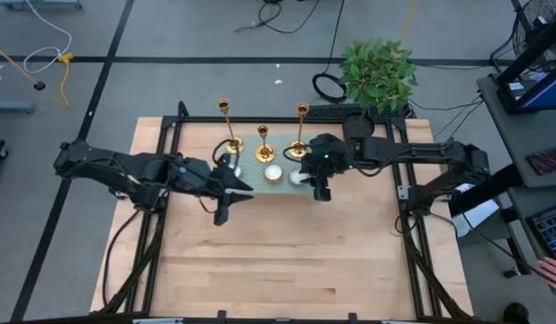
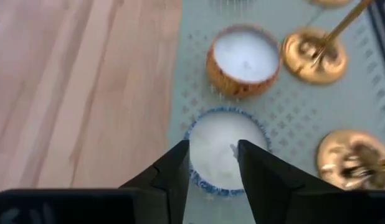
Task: Pick & Place candle stick holders
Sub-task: Return to Home Position
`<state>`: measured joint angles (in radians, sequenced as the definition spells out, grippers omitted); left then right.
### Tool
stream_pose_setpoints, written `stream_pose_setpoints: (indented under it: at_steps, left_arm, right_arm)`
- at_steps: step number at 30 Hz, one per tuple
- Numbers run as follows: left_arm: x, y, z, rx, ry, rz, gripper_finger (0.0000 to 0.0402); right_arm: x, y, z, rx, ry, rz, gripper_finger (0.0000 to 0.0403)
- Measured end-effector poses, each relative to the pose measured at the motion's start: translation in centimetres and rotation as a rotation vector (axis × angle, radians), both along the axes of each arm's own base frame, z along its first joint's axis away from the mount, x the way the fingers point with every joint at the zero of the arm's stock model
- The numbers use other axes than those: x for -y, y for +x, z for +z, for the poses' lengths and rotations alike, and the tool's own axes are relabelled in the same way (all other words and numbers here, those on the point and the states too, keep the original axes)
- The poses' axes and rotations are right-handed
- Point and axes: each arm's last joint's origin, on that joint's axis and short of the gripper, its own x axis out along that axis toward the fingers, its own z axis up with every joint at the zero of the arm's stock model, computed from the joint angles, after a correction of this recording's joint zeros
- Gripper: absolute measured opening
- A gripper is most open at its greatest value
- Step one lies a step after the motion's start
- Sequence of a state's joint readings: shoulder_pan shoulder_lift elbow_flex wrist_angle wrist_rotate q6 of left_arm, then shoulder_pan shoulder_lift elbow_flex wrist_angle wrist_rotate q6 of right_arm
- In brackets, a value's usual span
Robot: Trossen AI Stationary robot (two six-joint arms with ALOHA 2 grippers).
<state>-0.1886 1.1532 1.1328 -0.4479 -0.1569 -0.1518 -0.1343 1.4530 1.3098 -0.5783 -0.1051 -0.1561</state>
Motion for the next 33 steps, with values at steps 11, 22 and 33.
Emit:
stream_pose_setpoints:
  at_steps: [11, 22, 33]
  left_arm:
    - [-1.4, -6.2, 2.9, 0.07, 0.079, 0.051, 0.0104]
    - [-2.3, -11.3, 1.1, 0.196, 0.167, -0.002, 0.0104]
    - [-2.1, -11.4, -6.6, 0.374, 0.274, -0.104, 0.0104]
  right_arm:
    - [-1.4, -5.1, 4.8, 0.123, -0.009, 0.025, 0.012]
    - [-4.2, -11.7, 3.4, 0.352, 0.048, 0.092, 0.011]
    - [-4.8, -17.0, -2.9, 0.625, 0.1, 0.115, 0.0111]
